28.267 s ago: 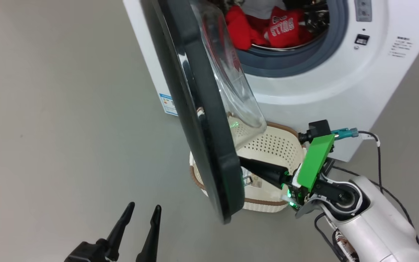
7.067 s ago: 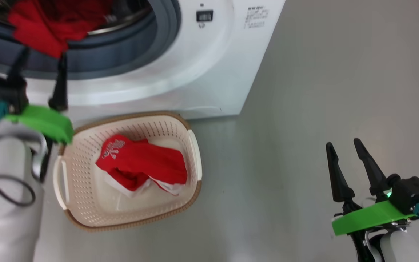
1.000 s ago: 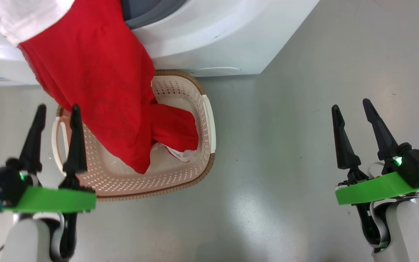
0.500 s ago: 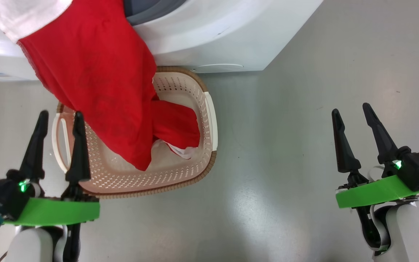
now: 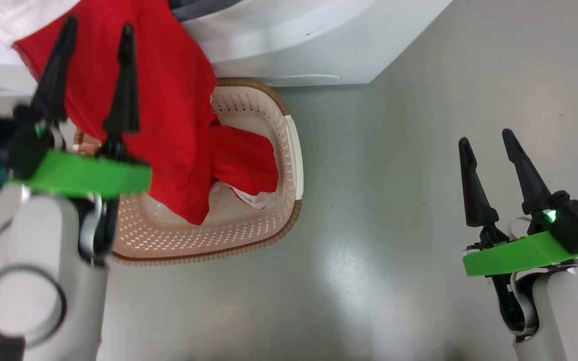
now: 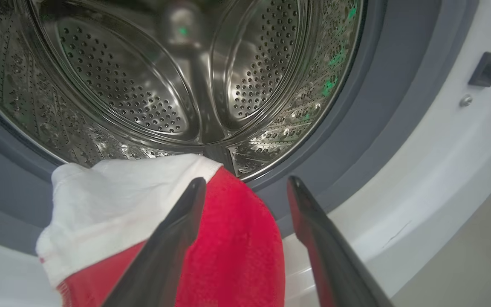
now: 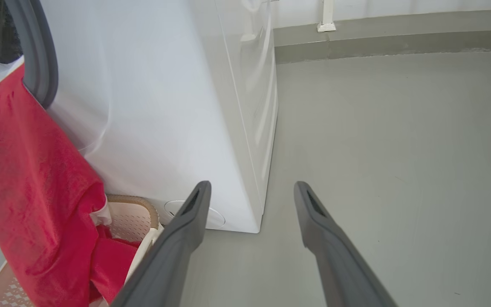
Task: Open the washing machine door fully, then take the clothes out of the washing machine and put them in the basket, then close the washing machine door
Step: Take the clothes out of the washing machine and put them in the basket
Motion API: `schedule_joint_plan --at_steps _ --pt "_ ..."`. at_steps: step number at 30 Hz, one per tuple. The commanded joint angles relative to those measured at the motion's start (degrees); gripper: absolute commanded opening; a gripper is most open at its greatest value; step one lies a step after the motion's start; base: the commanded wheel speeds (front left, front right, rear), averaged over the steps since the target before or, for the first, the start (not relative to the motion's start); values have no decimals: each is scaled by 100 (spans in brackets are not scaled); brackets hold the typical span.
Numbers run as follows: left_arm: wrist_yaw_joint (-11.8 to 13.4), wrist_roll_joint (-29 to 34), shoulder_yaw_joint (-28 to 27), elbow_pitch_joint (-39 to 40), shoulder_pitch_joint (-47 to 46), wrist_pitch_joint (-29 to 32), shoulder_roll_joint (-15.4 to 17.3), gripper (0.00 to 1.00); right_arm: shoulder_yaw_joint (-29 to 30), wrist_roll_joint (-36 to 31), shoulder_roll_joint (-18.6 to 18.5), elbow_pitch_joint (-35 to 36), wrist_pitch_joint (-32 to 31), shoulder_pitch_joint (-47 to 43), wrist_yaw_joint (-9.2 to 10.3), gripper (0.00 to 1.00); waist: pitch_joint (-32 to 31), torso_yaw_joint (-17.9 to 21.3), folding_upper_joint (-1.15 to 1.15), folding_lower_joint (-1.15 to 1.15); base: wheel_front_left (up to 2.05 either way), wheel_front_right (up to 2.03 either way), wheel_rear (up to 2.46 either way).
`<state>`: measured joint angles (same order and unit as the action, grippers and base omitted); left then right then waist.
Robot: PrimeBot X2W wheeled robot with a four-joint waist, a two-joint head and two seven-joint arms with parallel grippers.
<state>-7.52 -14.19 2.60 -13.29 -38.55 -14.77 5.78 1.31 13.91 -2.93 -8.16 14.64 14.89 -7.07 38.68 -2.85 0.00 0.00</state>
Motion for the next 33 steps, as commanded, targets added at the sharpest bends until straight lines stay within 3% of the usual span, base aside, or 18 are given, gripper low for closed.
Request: schedule_joint_plan --at_steps 1,6,23,31,33 --pt "3 73 -102 -195 -269 -23 197 100 -141 -20 5 134 36 -20 -42 100 59 39 0 0 0 0 0" --pt "3 206 140 -1252 -1060 -23 392 100 -204 37 5 146 36 13 -42 100 133 151 0 0 0 0 0" --pt "3 491 544 -3577 -2699 -23 835 100 -325 136 5 176 36 68 -42 100 255 281 0 0 0 0 0" --pt "3 496 682 -4081 -3012 -23 841 100 -388 177 5 177 36 68 -42 100 229 328 0 0 0 0 0" --pt "3 473 714 -4182 -3053 -23 845 93 -388 185 5 175 36 65 -42 100 223 334 0 0 0 0 0"
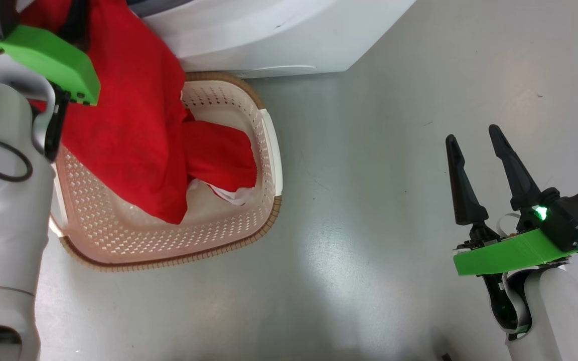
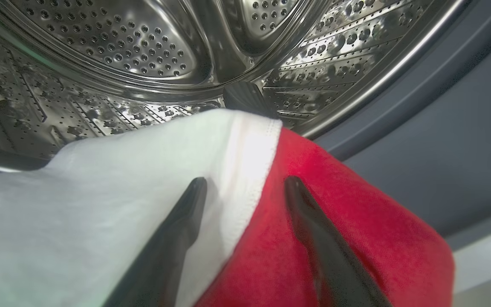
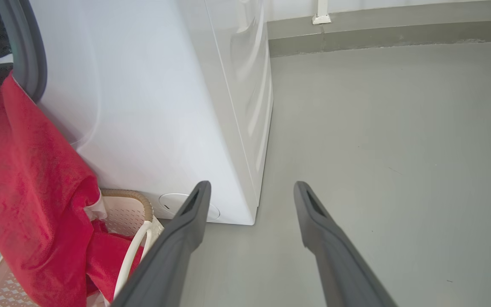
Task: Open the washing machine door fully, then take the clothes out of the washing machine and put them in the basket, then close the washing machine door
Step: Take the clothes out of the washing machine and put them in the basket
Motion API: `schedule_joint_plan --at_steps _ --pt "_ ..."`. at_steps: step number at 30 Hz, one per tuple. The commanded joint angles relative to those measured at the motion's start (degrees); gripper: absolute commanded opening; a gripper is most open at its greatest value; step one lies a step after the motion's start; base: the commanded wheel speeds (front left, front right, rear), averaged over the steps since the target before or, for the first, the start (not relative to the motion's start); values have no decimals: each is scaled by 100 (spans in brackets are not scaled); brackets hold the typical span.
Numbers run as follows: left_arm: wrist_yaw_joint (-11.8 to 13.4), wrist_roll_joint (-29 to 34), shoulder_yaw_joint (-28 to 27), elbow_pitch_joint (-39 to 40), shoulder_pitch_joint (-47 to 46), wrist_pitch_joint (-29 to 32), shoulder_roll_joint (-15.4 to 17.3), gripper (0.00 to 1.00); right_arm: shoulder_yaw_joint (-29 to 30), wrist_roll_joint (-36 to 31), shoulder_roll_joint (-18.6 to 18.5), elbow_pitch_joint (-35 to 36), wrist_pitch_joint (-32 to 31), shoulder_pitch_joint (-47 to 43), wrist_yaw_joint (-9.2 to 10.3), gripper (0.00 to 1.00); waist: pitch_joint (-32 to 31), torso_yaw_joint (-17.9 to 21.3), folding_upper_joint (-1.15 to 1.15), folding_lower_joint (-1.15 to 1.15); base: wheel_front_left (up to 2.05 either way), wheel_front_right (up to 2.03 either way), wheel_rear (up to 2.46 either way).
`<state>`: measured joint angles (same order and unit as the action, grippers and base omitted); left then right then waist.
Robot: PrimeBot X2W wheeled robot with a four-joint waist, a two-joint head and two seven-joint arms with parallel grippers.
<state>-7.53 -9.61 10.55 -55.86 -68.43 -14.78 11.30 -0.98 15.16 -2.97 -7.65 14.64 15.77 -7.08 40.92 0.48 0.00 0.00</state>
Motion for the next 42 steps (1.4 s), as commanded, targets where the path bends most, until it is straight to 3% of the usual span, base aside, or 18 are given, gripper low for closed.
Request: schedule_joint_plan --at_steps 1,2,3,4,5,13,19,24,32,36,42 --pt "4 -1 -67 10 -79 -22 296 71 -158 64 10 123 36 -24 -41 100 -4 4 0 0 0 0 0" --pt "4 -22 -41 -54 -95 -22 296 44 -159 66 10 123 36 -23 -41 100 -7 7 0 0 0 0 0" --pt "4 -43 -20 -93 -115 -22 300 38 -158 68 10 124 36 -23 -41 100 -7 9 0 0 0 0 0" --pt "4 -63 0 -140 -130 -22 305 25 -157 69 10 126 36 -21 -41 100 -8 10 0 0 0 0 0" --pt "4 -85 23 -184 -148 -22 309 0 -156 70 10 129 36 -20 -41 100 -8 10 0 0 0 0 0" --pt "4 -230 83 -144 -175 -22 323 0 -135 61 10 139 36 -15 -41 100 -25 -8 0 0 0 0 0" --pt "4 -526 -164 579 200 -22 294 0 -96 64 10 125 36 -39 -41 100 -106 -44 0 0 0 0 0" --pt "4 -679 -571 1828 1059 -22 225 0 -45 76 10 117 36 -65 -41 100 -180 -111 0 0 0 0 0" --pt "4 -720 -1049 3581 2852 -22 -194 0 13 63 10 93 36 -101 -41 100 -304 -236 0 0 0 0 0" --pt "4 -724 -1031 3910 3590 -22 -379 0 30 54 10 111 36 -130 -41 100 -319 -268 0 0 0 0 0" --pt "4 -782 -991 3655 4042 -22 -560 0 79 32 10 138 36 -139 -41 100 -245 -297 0 0 0 0 0"
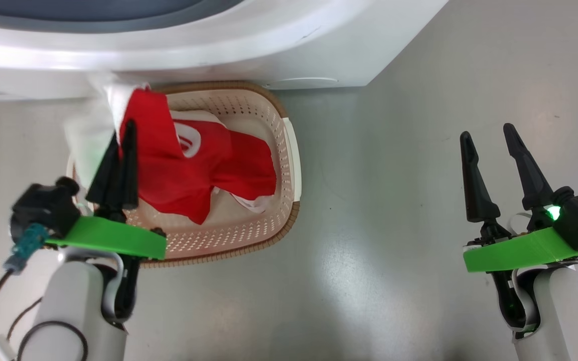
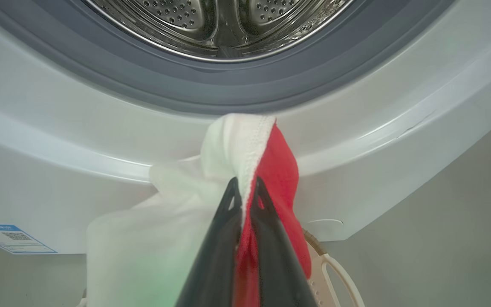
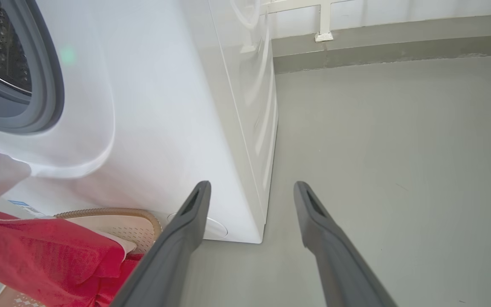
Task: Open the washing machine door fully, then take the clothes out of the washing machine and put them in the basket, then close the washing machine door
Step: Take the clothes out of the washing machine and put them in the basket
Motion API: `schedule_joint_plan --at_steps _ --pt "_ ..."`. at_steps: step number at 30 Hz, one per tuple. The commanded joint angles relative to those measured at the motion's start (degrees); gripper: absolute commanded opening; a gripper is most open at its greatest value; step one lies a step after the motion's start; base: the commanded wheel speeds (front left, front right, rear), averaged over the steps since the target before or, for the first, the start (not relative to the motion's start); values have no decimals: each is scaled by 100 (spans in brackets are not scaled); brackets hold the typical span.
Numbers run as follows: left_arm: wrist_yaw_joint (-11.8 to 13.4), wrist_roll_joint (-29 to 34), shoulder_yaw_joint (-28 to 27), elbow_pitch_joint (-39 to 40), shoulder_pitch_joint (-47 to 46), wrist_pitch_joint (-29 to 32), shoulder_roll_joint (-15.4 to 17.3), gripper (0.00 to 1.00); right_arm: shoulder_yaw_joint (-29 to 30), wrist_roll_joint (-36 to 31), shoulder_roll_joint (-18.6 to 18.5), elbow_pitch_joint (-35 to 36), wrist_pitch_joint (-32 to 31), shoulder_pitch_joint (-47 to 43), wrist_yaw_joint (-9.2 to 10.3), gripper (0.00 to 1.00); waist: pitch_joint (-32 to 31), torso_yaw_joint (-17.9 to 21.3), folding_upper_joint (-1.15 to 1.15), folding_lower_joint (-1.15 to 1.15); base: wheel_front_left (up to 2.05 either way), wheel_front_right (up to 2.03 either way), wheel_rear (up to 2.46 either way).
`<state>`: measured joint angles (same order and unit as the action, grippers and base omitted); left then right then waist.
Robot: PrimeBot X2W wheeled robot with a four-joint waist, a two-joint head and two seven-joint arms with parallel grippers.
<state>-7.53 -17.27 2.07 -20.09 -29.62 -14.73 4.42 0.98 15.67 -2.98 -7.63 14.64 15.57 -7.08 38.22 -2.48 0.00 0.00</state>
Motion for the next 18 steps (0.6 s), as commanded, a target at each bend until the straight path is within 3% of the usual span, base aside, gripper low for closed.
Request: schedule_joint_plan --at_steps 1,18 --pt "4 -5 -102 -22 174 -27 119 0 -117 -18 11 138 36 -118 -41 100 52 4 0 0 0 0 0" --pt "4 -107 945 -2177 -634 -27 389 0 -208 74 11 263 36 -41 -41 100 598 232 0 0 0 0 0"
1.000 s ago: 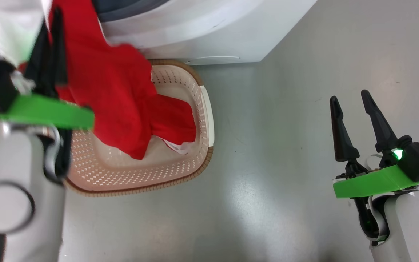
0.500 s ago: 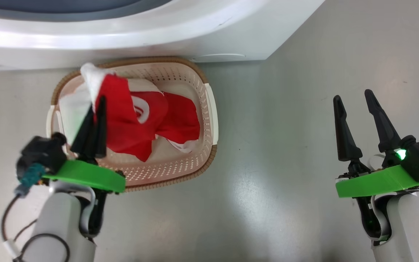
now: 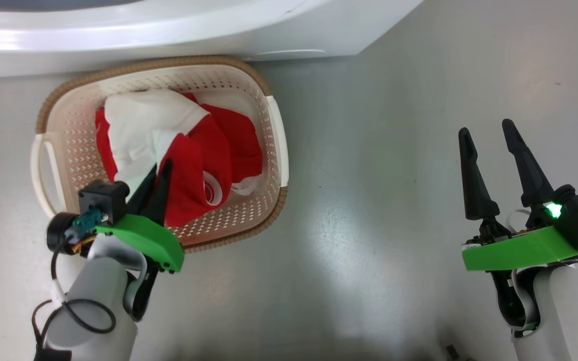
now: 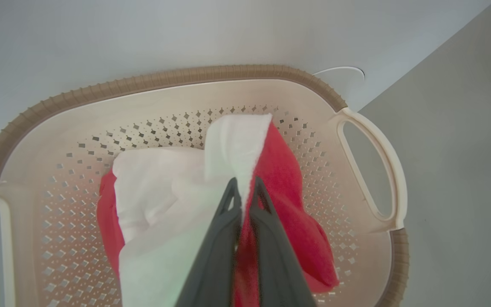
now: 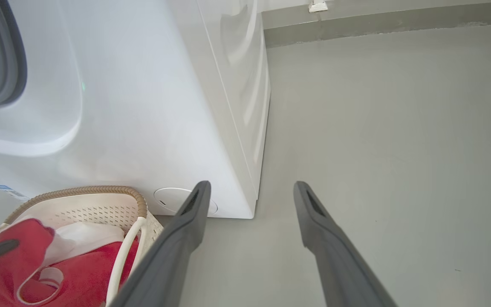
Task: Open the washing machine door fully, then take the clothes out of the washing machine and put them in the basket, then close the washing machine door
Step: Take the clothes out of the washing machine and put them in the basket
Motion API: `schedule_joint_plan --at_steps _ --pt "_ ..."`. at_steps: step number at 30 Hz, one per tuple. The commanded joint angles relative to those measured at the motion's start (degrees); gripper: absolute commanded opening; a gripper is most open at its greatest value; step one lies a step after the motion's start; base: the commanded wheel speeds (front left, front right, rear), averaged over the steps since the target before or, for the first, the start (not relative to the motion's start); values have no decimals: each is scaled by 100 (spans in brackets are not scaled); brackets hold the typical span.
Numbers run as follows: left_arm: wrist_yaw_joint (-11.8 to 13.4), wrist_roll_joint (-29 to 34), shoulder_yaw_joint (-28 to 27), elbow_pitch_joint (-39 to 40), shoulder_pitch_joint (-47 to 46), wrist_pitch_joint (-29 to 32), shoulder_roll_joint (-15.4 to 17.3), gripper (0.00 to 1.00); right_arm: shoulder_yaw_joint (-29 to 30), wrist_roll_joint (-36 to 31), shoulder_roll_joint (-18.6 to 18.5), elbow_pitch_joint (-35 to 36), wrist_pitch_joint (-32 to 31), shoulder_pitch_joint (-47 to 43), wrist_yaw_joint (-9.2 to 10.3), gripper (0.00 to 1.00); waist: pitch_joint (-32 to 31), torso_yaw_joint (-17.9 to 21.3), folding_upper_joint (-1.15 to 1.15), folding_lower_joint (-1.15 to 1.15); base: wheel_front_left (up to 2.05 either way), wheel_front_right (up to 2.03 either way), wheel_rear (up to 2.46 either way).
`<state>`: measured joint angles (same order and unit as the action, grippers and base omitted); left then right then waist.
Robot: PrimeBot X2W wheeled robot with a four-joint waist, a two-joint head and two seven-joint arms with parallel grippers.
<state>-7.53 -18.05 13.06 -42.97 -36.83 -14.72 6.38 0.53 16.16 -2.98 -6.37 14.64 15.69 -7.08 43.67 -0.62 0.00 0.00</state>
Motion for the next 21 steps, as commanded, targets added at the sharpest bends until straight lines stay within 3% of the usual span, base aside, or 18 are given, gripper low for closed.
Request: schedule_joint_plan --at_steps 1,4,6,9,11,12,13,21 --pt "4 -50 -102 -5 28 -28 204 0 -159 31 11 140 36 -50 -41 100 69 57 0 0 0 0 0" --pt "4 -89 31 -332 -132 -28 254 0 -170 44 11 157 36 -46 -41 100 116 95 0 0 0 0 0" --pt "4 -124 113 -619 -287 -28 303 7 -182 50 11 160 36 -33 -41 100 133 121 0 0 0 0 0" --pt "4 -163 105 -774 -381 -28 330 37 -182 56 11 155 36 -42 -41 100 113 139 0 0 0 0 0" --pt "4 -168 76 -811 -406 -28 335 48 -175 56 11 149 36 -55 -41 100 88 140 0 0 0 0 0" --pt "4 -169 62 -810 -407 -28 330 83 -164 54 11 143 36 -63 -41 100 66 134 0 0 0 0 0" --pt "4 -166 53 -808 -396 -28 323 100 -155 50 11 133 36 -74 -41 100 36 128 0 0 0 0 0" --pt "4 -170 -154 -584 -69 -28 301 100 -169 2 11 0 36 -131 -41 100 -471 61 0 0 0 0 0"
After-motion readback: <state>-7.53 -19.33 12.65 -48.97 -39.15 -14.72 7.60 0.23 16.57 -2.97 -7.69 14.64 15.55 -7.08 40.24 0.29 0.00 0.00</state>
